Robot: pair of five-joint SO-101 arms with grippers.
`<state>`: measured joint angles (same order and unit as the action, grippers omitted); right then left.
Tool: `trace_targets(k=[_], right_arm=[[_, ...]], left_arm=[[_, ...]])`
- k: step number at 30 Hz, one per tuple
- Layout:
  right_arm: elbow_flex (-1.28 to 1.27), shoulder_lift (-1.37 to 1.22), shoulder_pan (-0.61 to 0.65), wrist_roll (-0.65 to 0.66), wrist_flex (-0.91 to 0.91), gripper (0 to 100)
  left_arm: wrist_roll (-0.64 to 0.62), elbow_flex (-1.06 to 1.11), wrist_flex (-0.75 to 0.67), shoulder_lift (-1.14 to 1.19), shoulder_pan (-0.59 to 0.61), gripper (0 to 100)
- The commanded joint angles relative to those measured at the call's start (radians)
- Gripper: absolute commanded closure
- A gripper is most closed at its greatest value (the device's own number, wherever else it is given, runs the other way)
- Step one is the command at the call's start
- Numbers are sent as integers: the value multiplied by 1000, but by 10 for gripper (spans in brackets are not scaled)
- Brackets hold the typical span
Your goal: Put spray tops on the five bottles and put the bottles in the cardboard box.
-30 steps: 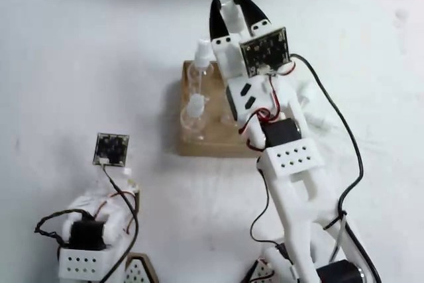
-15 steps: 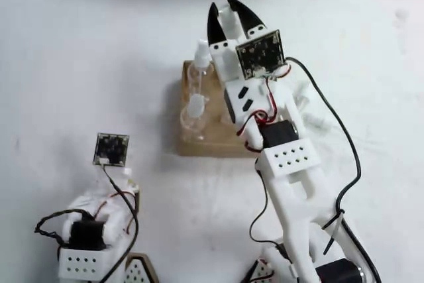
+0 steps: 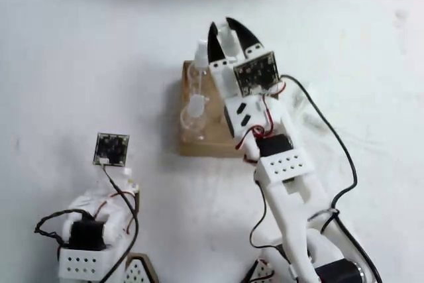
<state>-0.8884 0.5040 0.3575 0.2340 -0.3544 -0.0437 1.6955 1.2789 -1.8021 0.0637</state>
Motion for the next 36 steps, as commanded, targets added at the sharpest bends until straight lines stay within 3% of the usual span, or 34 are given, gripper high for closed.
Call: trace_targets(k=[1, 6, 12, 25, 30, 36], right_arm=[[-66, 12, 5, 3, -102, 984], [-157, 12, 7, -5, -188, 984], [-192, 12, -35, -152, -202, 984], [-261, 10, -62, -157, -203, 982], [-261, 10, -62, -157, -203, 894], [-262, 12, -56, -157, -202, 909]], left_arm=[[11, -2, -3, -1, -10, 976], [11, -2, -3, -1, -10, 976], [11, -2, -3, -1, -10, 976], [11, -2, -3, -1, -10, 976], [11, -2, -3, -1, -10, 976], [11, -2, -3, -1, -10, 976]])
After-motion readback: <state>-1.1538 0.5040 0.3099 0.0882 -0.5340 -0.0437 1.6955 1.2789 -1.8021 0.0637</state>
